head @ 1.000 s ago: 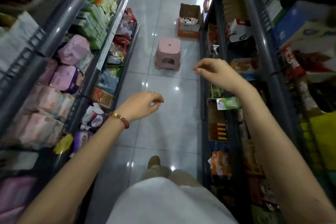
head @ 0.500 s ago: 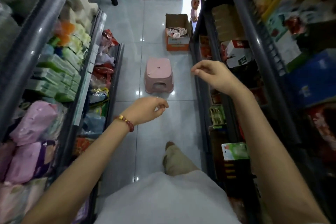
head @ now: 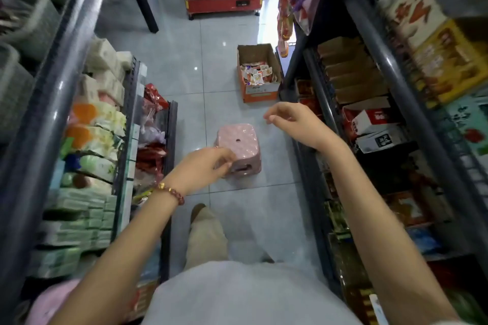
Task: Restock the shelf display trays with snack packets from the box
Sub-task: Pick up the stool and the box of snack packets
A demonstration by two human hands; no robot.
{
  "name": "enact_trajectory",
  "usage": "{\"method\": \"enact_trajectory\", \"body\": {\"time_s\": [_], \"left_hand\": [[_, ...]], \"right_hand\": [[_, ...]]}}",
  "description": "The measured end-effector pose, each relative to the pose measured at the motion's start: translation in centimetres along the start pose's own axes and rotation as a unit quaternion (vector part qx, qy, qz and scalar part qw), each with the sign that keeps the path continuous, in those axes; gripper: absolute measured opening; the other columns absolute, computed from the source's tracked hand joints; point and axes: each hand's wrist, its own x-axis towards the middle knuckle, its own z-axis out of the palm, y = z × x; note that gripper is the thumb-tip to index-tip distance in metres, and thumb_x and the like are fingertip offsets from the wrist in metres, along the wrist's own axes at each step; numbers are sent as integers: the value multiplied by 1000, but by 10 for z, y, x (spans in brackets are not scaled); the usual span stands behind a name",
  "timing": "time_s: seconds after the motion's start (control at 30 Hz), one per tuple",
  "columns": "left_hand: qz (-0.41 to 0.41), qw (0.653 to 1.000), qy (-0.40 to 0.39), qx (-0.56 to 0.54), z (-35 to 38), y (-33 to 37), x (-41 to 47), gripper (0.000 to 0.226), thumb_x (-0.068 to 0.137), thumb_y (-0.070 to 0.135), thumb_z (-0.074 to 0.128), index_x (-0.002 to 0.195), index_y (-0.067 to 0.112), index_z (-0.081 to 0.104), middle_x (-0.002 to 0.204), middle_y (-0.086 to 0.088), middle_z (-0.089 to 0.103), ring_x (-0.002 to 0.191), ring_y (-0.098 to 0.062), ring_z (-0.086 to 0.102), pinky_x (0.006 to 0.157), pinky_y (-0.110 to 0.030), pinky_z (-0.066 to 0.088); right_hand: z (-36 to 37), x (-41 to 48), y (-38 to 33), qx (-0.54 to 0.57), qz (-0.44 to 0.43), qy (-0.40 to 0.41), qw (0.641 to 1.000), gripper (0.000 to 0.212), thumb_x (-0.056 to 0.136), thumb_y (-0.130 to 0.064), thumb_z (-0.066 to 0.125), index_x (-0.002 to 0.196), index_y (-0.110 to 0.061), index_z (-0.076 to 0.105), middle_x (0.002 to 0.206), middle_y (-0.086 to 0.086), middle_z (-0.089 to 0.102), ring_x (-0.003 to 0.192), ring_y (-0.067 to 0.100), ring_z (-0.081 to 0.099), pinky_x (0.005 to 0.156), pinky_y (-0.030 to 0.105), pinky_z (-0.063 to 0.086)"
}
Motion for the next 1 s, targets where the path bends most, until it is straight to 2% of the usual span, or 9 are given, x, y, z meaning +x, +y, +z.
{"method": "enact_trajectory", "body": {"time_s": [0.23, 0.43, 0.67, 0.77, 0.9, 1.0], "left_hand": [[14, 999, -25, -17, -108, -86, 87, 23, 95, 19, 54, 116, 22, 64, 110, 6, 66, 104, -12, 60, 91, -33, 48], [51, 997, -47, -28, -166, -111, 169, 25, 96, 18, 52, 120, 20, 62, 115, 5, 65, 107, -10, 59, 95, -33, 46], [78, 995, -65, -9, -204, -122, 253, 24, 97, 21, 52, 118, 20, 63, 114, 3, 65, 105, -10, 59, 94, -35, 48], [91, 993, -69, 3, -220, -125, 286, 23, 97, 20, 51, 117, 20, 63, 112, 4, 66, 103, -10, 60, 93, -33, 49], [105, 991, -77, 7, -238, -136, 330, 22, 96, 18, 53, 115, 19, 64, 109, 5, 67, 100, -10, 61, 91, -31, 49], [119, 988, -98, 13, -252, -146, 375, 22, 96, 16, 52, 114, 17, 64, 108, 4, 67, 100, -10, 61, 88, -26, 47]], "right_hand": [[3, 96, -28, 30, 68, 61, 995, 17, 94, -21, 54, 104, -17, 67, 100, -8, 67, 95, 7, 62, 88, 30, 51], [-15, 157, -27, 50, 114, 101, 987, 17, 95, -23, 53, 106, -22, 65, 101, -11, 66, 94, -3, 58, 79, 16, 45], [-35, 232, -7, 77, 129, 114, 982, 15, 96, -25, 52, 105, -27, 64, 99, -16, 64, 93, -6, 57, 76, 11, 43], [-42, 263, 2, 82, 134, 115, 981, 14, 95, -28, 53, 103, -31, 63, 97, -23, 62, 91, -10, 57, 77, 12, 44], [-46, 301, 9, 96, 147, 112, 978, 19, 95, -27, 52, 109, -24, 65, 100, -16, 63, 95, -3, 58, 85, 20, 48], [-49, 335, 17, 89, 160, 107, 977, 18, 95, -26, 53, 108, -24, 66, 101, -14, 64, 97, 0, 59, 88, 27, 50]]}}
